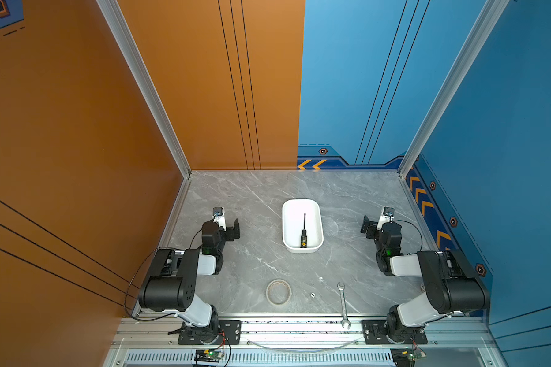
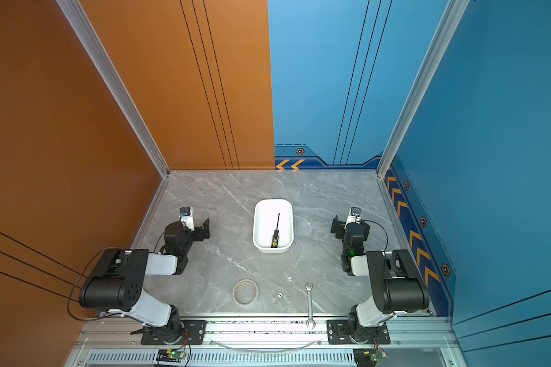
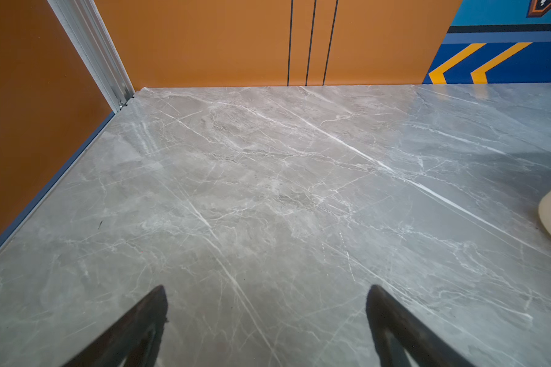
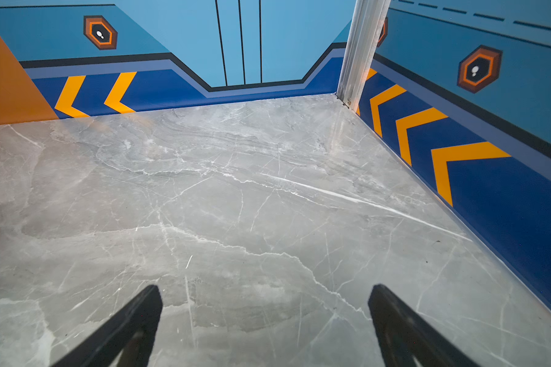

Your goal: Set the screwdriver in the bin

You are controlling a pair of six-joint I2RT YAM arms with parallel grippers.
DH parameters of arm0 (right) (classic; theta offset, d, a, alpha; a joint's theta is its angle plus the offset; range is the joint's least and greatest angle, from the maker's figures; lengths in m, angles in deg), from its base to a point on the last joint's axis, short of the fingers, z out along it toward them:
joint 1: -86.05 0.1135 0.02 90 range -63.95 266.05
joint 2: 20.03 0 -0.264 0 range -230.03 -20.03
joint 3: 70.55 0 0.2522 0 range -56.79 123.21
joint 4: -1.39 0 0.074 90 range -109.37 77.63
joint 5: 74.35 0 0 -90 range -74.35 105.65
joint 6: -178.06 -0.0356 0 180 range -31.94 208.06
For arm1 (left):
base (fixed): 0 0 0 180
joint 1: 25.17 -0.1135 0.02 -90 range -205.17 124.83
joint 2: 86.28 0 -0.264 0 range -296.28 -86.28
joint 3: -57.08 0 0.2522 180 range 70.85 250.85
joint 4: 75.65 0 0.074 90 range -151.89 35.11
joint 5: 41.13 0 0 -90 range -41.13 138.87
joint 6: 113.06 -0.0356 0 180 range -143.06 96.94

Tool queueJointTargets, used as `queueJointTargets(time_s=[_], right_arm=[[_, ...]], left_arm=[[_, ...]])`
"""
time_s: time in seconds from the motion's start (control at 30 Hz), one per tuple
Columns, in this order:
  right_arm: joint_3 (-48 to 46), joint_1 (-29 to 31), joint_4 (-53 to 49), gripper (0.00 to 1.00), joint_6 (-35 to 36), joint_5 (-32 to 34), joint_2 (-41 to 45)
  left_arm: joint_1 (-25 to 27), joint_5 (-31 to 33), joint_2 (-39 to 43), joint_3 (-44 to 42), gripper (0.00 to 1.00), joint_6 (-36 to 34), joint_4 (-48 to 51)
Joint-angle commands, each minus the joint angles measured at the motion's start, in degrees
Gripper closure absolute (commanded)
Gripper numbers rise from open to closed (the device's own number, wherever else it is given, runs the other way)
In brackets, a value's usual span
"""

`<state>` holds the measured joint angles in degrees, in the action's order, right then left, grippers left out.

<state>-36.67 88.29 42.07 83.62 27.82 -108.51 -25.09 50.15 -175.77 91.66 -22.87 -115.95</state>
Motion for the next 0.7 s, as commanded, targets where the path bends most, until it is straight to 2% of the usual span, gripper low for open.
queueJointTargets(time_s=[0.0,0.67], right_arm=[[0.53,-0.07,-1.0,0.0,-0.12,-0.23,-0.11],[0.75,0.48,-1.29,0.0,0.35,0.48,-0.11]], left_arm=[[0.4,2.15,-0.15,0.83,0.02,-0.76,0.98],[0.43,2.15,-0.15,0.83,0.02,-0.75,0.98]])
